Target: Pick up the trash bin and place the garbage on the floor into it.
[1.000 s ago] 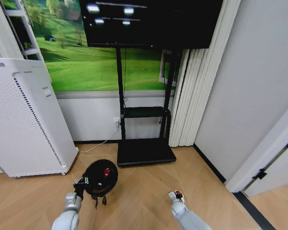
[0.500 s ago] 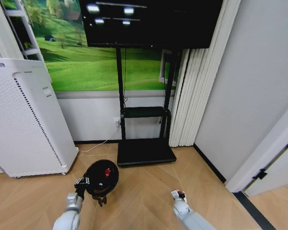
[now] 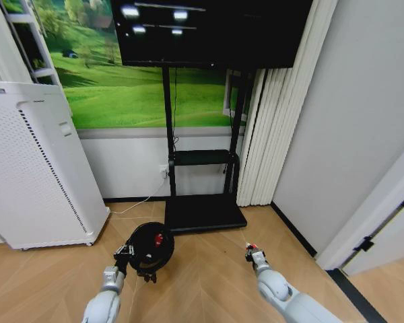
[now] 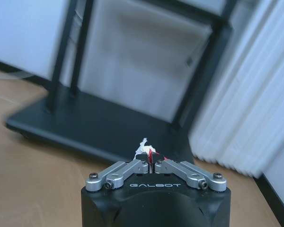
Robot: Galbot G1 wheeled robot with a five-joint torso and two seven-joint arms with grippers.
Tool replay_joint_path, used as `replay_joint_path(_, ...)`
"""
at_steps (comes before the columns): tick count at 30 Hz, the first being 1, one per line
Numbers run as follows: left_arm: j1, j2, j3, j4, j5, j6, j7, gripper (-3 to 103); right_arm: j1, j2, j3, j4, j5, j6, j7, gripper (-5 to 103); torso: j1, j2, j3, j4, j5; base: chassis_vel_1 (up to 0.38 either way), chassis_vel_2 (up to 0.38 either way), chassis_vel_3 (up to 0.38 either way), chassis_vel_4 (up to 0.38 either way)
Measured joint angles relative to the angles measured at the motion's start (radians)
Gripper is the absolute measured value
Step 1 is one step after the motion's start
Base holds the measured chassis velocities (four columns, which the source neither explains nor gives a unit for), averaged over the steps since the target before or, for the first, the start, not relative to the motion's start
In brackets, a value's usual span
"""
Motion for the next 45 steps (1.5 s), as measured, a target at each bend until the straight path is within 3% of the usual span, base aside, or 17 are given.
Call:
replay_joint_path(2,-0.006,-0.009,0.004,0.009,0.009,-0.001,0.0,4,-0.072,-0.043,0.029,0.133,-0.067,0.115,-0.085,2,0.0,0.0,0.0,0.0007,0.0,0.0,0.0,0.0,0.0)
replay_joint_path(3,-0.006,-0.009,0.004,0.009,0.009,-0.001,0.0,4,-0.072,-0.043,0.029,0.133,-0.067,0.115,-0.085,2,0.0,0.0,0.0,0.0007,0.0,0.0,0.0,0.0,0.0)
replay_joint_path(5,-0.025,-0.02,0.022,0.024,0.015,-0.001,-0.001,4,-0.124,-0.068,0.039,0.221,-0.167,0.278,-0.198,2,0.0,0.0,0.0,-0.0002,-0.0001,0.0,0.0,0.0,0.0)
replay_joint_path(6,-0.041,-0.026,0.037,0.033,0.017,-0.001,-0.003,4,-0.124,-0.07,0.029,0.243,-0.21,0.365,-0.253,2,0.0,0.0,0.0,0.0007,0.0001,0.0,0.0,0.0,0.0)
replay_joint_path(7,-0.041,-0.026,0.037,0.033,0.017,-0.001,-0.003,4,-0.124,-0.07,0.029,0.243,-0.21,0.365,-0.253,2,0.0,0.0,0.0,0.0007,0.0001,0.0,0.0,0.0,0.0)
replay_joint_path(9,-0.076,-0.033,0.068,0.049,0.022,0.002,-0.006,4,-0.113,-0.063,0.009,0.25,-0.23,0.452,-0.306,2,0.0,0.0,0.0,0.0006,0.0001,0.0,0.0,0.0,0.0)
replay_joint_path(15,-0.151,-0.06,0.135,0.086,0.039,0.013,-0.011,4,-0.062,-0.018,-0.058,0.207,-0.264,0.566,-0.375,2,0.0,0.0,0.0,0.0,0.0001,0.0,0.0,0.0,0.0)
replay_joint_path(25,-0.201,-0.121,0.212,0.143,0.083,0.014,-0.015,4,0.055,0.093,-0.186,0.065,-0.281,0.599,-0.385,2,0.0,0.0,0.0,0.0004,-0.0001,0.0,0.0,0.0,0.0)
replay_joint_path(39,-0.172,-0.143,0.249,0.144,0.102,0.011,-0.015,4,0.113,0.186,-0.243,-0.106,-0.341,0.616,-0.363,-1,0.0,0.0,0.0,0.0003,0.0001,0.0,0.0,0.0,0.0)
replay_joint_path(45,-0.169,-0.14,0.248,0.141,0.102,0.011,-0.016,4,0.117,0.184,-0.242,-0.117,-0.337,0.598,-0.353,25,0.0,0.0,0.0,0.0003,0.0,0.0,0.0,0.0,0.0)
